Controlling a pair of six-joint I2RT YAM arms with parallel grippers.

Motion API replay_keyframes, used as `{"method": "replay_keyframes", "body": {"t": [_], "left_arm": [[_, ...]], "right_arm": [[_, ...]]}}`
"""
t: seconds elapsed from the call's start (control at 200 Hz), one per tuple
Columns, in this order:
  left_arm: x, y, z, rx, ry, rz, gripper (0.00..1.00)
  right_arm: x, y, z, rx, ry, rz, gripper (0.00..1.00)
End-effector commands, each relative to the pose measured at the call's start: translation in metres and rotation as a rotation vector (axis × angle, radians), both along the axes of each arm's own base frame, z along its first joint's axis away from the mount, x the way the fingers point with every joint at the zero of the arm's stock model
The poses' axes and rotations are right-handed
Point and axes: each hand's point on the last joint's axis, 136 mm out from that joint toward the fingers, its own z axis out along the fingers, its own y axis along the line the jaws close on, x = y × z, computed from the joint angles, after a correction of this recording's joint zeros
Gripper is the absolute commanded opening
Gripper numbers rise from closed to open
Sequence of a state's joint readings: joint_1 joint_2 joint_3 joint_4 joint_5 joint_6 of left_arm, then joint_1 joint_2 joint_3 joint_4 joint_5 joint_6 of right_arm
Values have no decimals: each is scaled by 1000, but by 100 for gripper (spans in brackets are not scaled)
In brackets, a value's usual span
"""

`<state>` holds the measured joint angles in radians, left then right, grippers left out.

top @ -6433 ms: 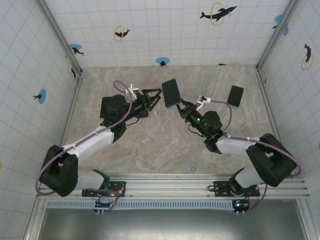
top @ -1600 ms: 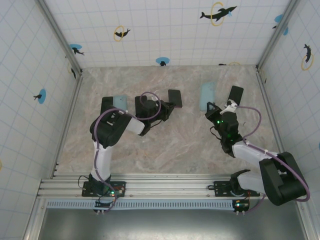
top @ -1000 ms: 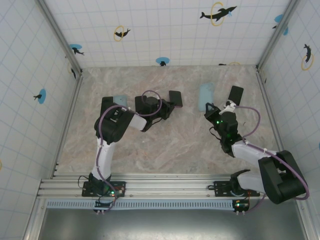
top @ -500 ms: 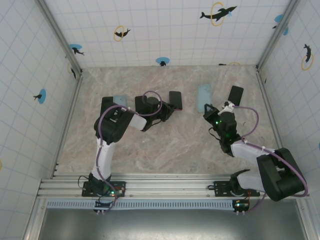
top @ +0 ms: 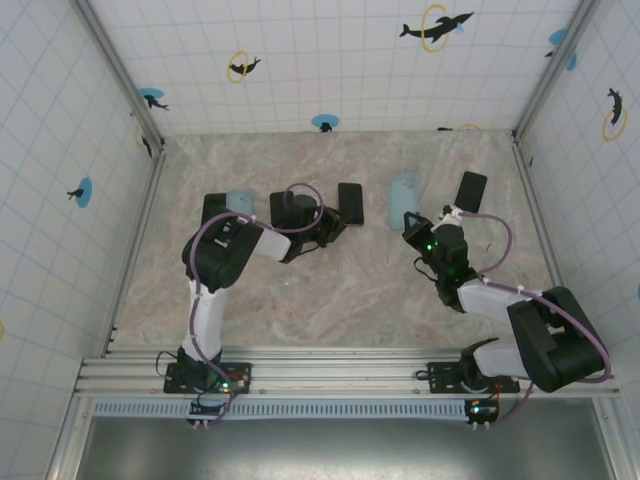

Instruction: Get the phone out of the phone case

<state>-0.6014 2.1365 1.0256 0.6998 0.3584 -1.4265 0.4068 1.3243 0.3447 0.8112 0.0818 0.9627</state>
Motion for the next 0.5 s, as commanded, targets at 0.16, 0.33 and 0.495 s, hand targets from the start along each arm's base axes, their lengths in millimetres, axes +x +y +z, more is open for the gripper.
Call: {"method": "replay_keyframes", "body": {"t": [0.16,0.33,0.495], "left_arm": [[-11,7,12,71,-52,-31,41],[-13,12,10,118,-60,-36,42],[-12,15,16,134,-77,-33,43]], "right_arm": [[2,7,-2,7,-14,15,0],[3,9,-6,-8,-9,26,0],[6,10,-9,-31,-2,28,0]]}}
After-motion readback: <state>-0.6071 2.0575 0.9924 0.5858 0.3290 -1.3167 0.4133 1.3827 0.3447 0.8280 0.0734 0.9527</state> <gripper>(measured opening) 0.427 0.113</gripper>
